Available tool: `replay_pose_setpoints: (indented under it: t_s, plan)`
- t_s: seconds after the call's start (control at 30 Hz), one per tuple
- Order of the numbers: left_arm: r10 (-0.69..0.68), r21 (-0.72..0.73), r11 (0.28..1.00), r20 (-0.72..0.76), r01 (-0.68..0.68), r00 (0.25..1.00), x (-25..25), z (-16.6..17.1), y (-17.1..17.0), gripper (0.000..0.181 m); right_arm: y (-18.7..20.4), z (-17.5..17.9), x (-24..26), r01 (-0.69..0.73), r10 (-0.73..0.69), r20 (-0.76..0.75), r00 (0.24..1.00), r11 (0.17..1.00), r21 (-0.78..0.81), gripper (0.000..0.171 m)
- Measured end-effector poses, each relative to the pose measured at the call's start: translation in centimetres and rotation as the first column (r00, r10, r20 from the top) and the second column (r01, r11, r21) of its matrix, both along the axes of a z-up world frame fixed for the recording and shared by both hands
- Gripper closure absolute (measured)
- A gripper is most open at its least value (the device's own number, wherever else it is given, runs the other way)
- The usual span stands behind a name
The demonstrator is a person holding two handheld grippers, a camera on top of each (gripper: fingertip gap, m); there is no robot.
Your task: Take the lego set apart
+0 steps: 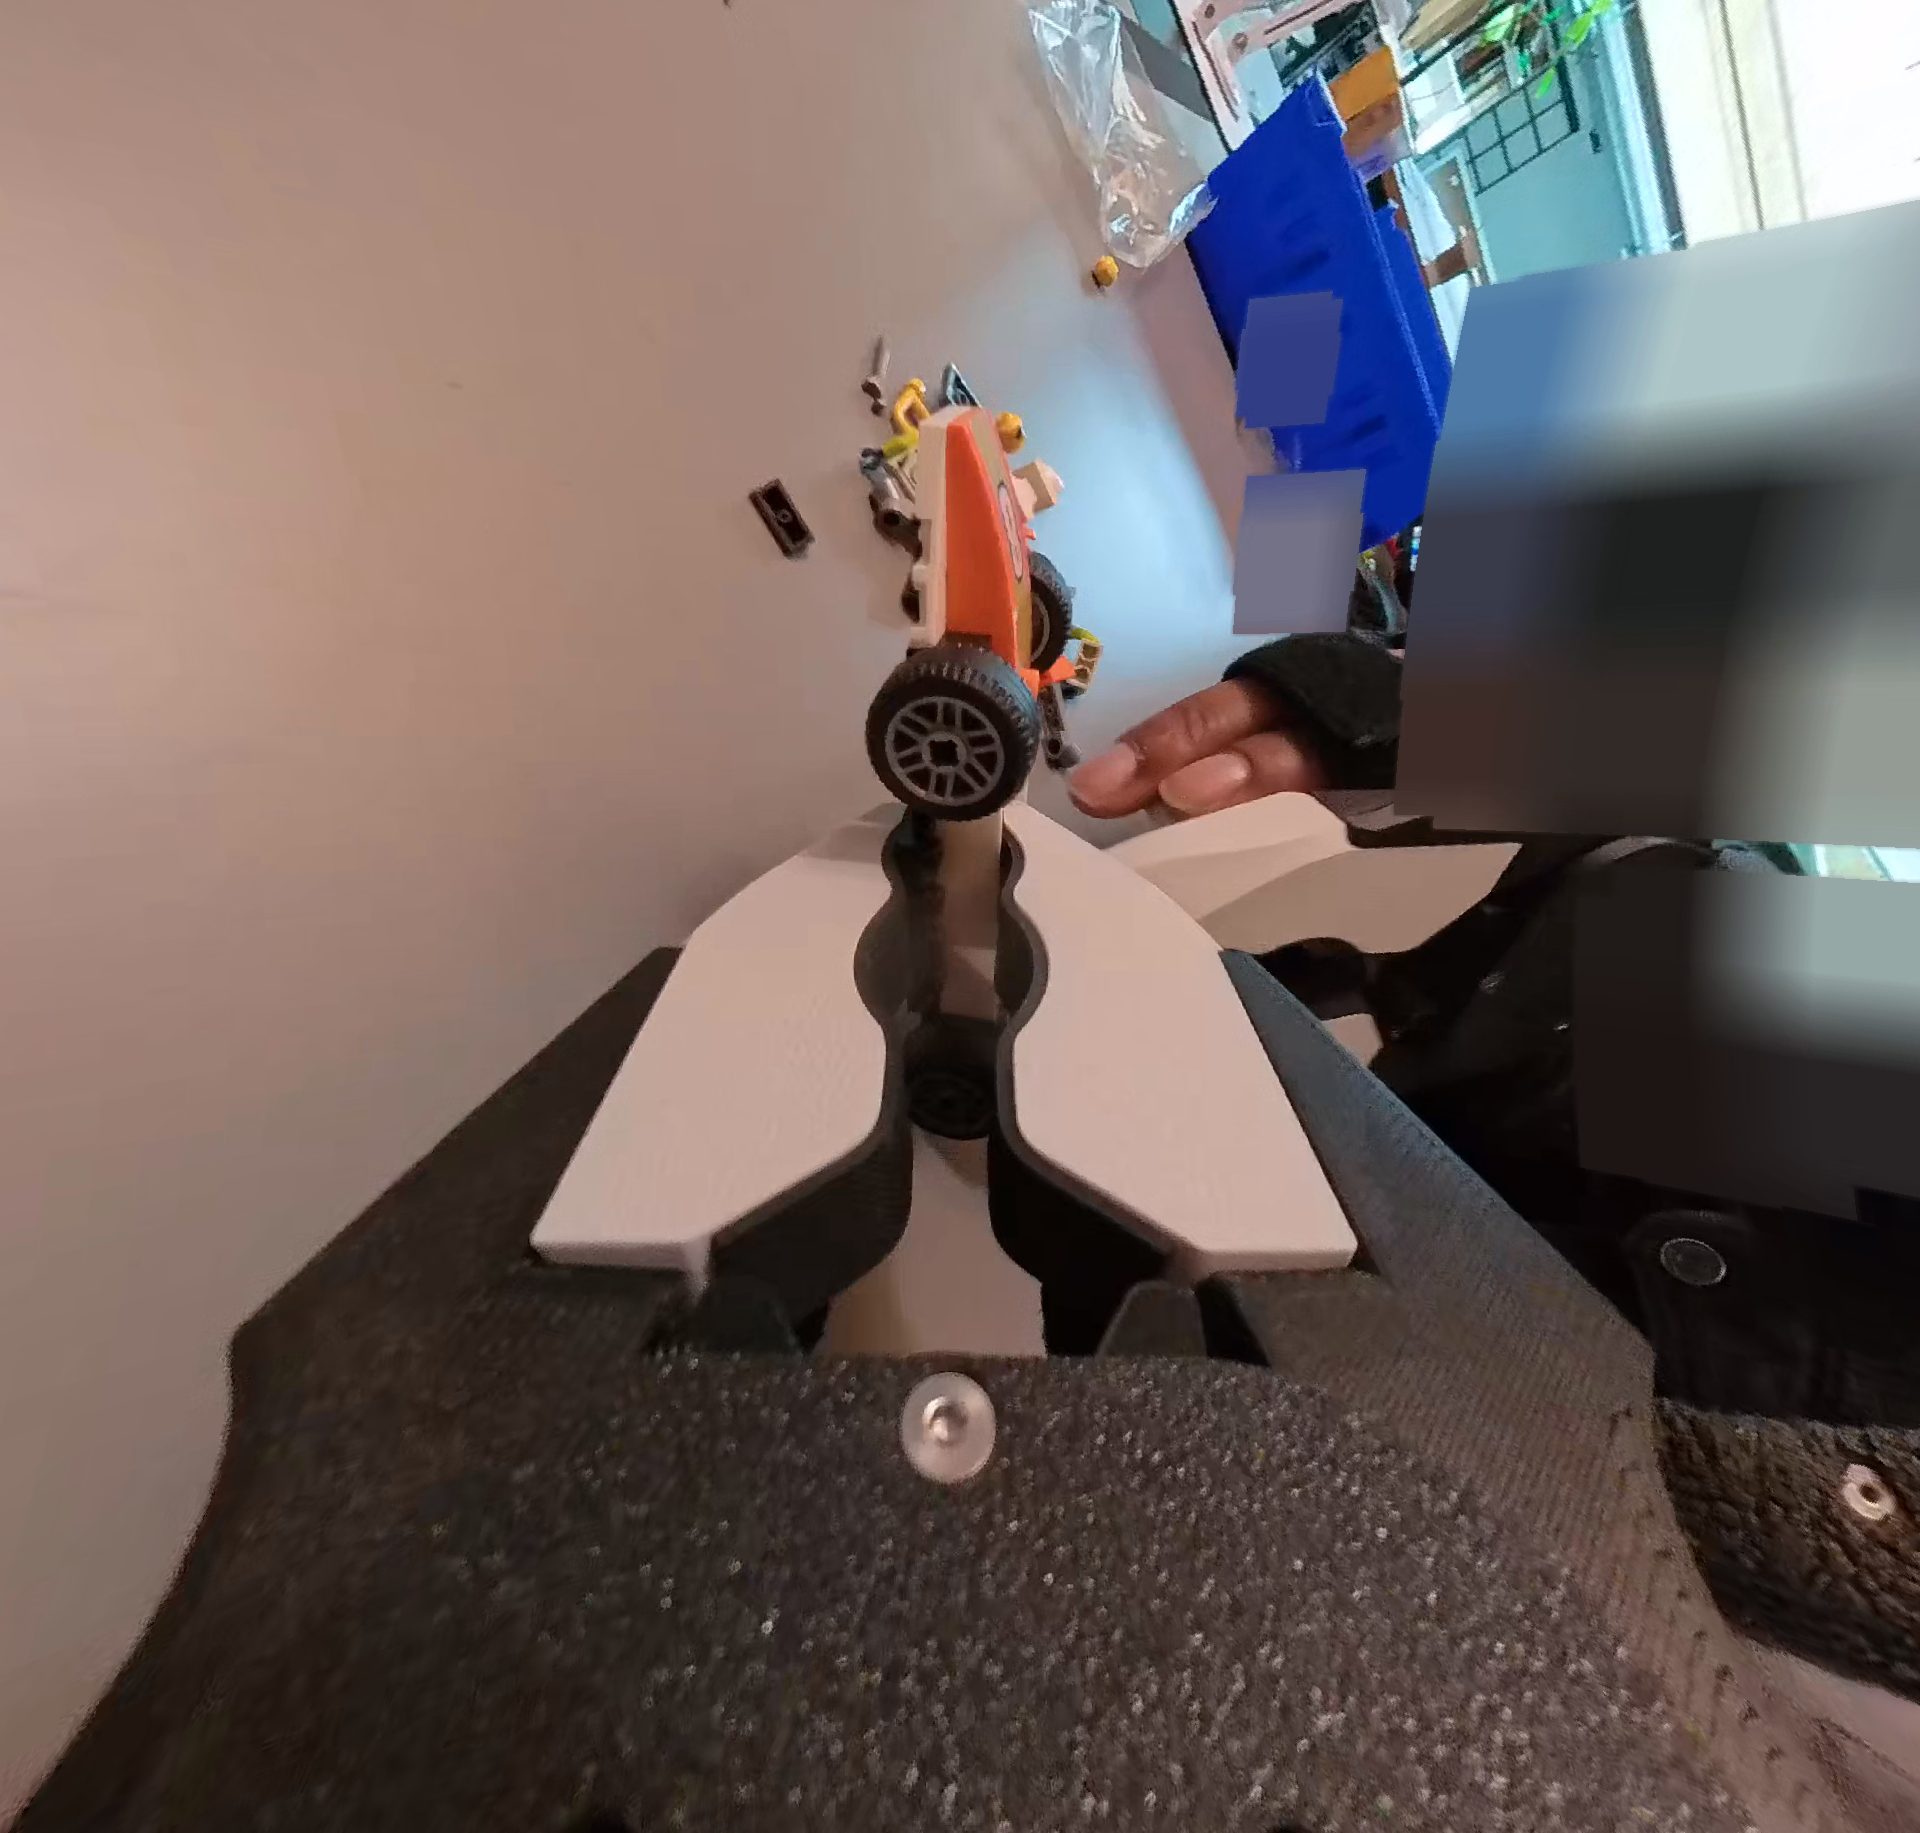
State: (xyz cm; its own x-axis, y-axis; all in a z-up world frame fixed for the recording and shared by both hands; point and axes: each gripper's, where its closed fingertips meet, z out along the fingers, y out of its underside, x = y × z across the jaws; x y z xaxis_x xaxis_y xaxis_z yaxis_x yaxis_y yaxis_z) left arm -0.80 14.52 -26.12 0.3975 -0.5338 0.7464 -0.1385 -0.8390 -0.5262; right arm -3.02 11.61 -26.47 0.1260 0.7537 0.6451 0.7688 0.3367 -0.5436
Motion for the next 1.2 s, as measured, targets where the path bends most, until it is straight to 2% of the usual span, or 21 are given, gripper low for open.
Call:
replay_pose_setpoints:
  t_s: [0.2,0.33,0.47,0.6,0.7,0.77,0.87,0.97,1.07,1.1,1.13,1.2]
  plan:
    - [-0.020,-0.041,0.999,0.017,0.021,1.000,0.2,-0.2,-0.4,0.170,-0.1,-0.4,-0.2,0.006,-0.006,0.050,0.999,1.000,0.006,0.143]
    - [-0.046,-0.039,0.998,0.064,0.048,0.997,0.4,0.6,-0.8,0.164,-0.7,0.5,-0.2,-0.011,0.003,-0.061,0.998,0.992,-0.122,0.143]
    - [-0.049,-0.067,0.996,0.190,0.063,0.981,0.1,2.4,-0.6,0.157,-0.6,2.0,0.2,-0.042,-0.030,-0.249,0.968,0.959,-0.279,0.143]
    - [-0.002,-0.020,1.000,0.341,0.009,0.940,-1.4,5.7,0.9,0.149,0.2,4.3,1.5,-0.118,-0.117,-0.477,0.871,0.893,-0.434,0.143]
    - [-0.045,0.163,0.986,0.362,-0.016,0.931,-2.0,7.9,1.0,0.151,1.0,7.0,2.6,-0.232,-0.227,-0.665,0.711,0.818,-0.526,0.143]
    - [-0.069,0.380,0.924,0.276,-0.043,0.959,-1.7,8.6,0.8,0.149,1.5,9.0,3.5,-0.326,-0.302,-0.755,0.582,0.764,-0.557,0.143]
    - [-0.039,0.680,0.732,0.095,-0.036,0.995,-0.9,8.8,0.6,0.137,1.4,10.6,4.1,-0.463,-0.376,-0.803,0.462,0.670,-0.580,0.143]
    - [0.019,0.839,0.544,-0.046,0.029,0.999,-0.3,8.3,0.5,0.120,0.3,11.2,3.7,-0.584,-0.388,-0.808,0.443,0.559,-0.588,0.143]
    - [0.041,0.908,0.403,-0.146,0.117,0.988,-0.3,7.8,0.3,0.108,-1.1,11.4,3.4,-0.674,-0.357,-0.810,0.466,0.450,-0.586,0.143]
    - [0.011,0.908,0.397,-0.153,0.136,0.988,-0.2,7.7,-0.1,0.104,-1.8,11.6,3.5,-0.706,-0.330,-0.817,0.473,0.412,-0.576,0.143]
    - [-0.049,0.891,0.433,-0.132,0.141,0.990,0.1,7.6,-0.7,0.103,-2.4,11.7,3.7,-0.732,-0.300,-0.824,0.480,0.380,-0.565,0.143]
    - [-0.250,0.789,0.590,-0.021,0.170,0.968,0.7,7.3,-3.0,0.104,-4.0,12.1,4.1,-0.783,-0.217,-0.852,0.477,0.336,-0.524,0.143]
